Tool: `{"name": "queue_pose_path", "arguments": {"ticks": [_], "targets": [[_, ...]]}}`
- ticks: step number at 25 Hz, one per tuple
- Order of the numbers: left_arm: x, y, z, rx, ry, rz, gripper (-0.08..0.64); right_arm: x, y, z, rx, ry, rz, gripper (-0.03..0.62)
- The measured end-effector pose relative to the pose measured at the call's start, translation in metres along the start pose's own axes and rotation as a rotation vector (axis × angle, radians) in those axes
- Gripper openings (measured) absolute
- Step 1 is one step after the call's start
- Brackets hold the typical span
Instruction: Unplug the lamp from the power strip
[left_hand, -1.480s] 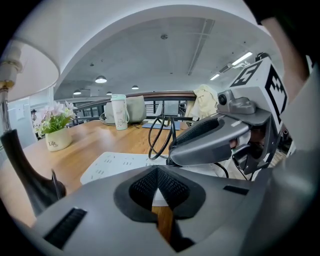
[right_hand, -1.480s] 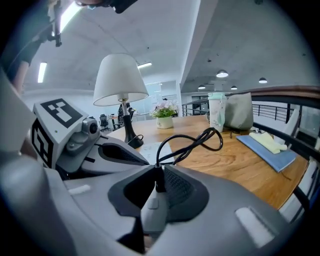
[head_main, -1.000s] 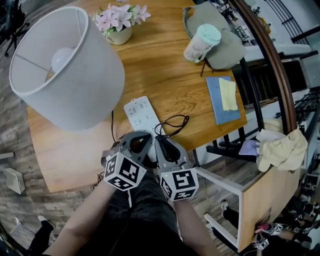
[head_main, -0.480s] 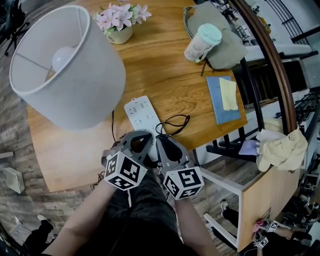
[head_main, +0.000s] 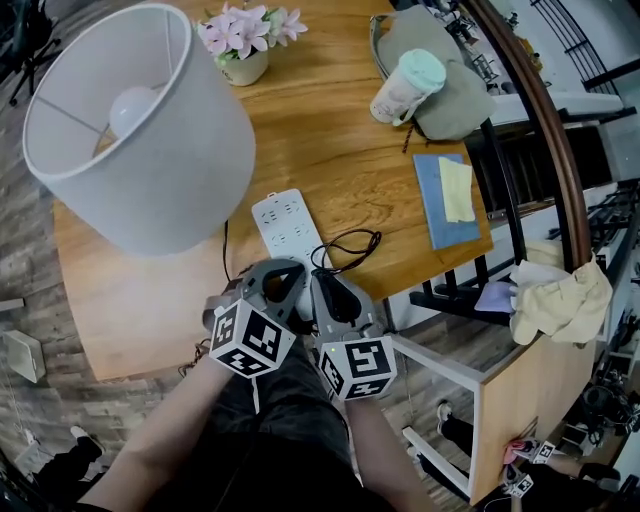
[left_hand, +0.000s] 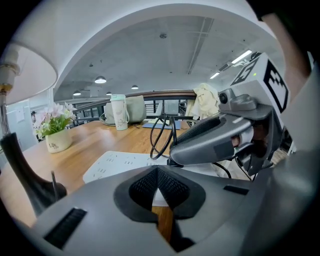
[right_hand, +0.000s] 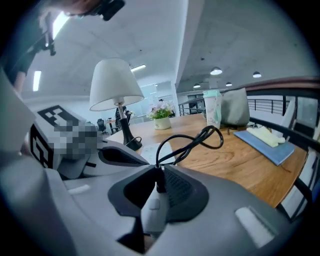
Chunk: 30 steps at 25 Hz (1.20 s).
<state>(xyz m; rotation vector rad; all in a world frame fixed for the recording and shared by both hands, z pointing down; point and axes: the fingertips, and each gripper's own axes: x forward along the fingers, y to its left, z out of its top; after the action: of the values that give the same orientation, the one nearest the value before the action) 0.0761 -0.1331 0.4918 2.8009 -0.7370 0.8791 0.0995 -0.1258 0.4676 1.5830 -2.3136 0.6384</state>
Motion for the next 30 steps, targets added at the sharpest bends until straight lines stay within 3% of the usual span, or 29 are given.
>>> {"name": "queue_pose_path", "arguments": {"ticks": [4,11,18,21,26,28,30], "targets": [[0.000,0.000,0.000,-0.003,0.002,0.000,-0.005,0.001,0.003,0.000,-0.085,0.000,-0.031,0.064],[0.000,0.001,0.000,-0.006,-0.002,-0.006,-0.005,-0.001,-0.005,0.001,0.136,-0.034,0.035,0.064],[0.000,0.000,0.001,0.003,-0.004,-0.009,-0.005,-0.003,-0.009,0.003,0.205,-0.049,0.043,0.064],[0.001,0.000,0.001,0.007,0.003,-0.006,-0.005,-0.003,-0.006,0.003,0.159,-0.048,0.023,0.064],[-0.001,0.000,0.001,0.014,0.011,-0.001,-0.005,-0.001,0.004,0.003,-0.053,-0.022,-0.017,0.063],[-0.001,0.001,0.000,0.013,0.011,0.000,-0.005,-0.001,0.005,0.003,-0.038,-0.029,-0.017,0.063],[-0.001,0.001,0.000,0.011,0.011,0.001,-0.005,-0.002,0.001,0.002,0.046,-0.038,0.000,0.063]]}}
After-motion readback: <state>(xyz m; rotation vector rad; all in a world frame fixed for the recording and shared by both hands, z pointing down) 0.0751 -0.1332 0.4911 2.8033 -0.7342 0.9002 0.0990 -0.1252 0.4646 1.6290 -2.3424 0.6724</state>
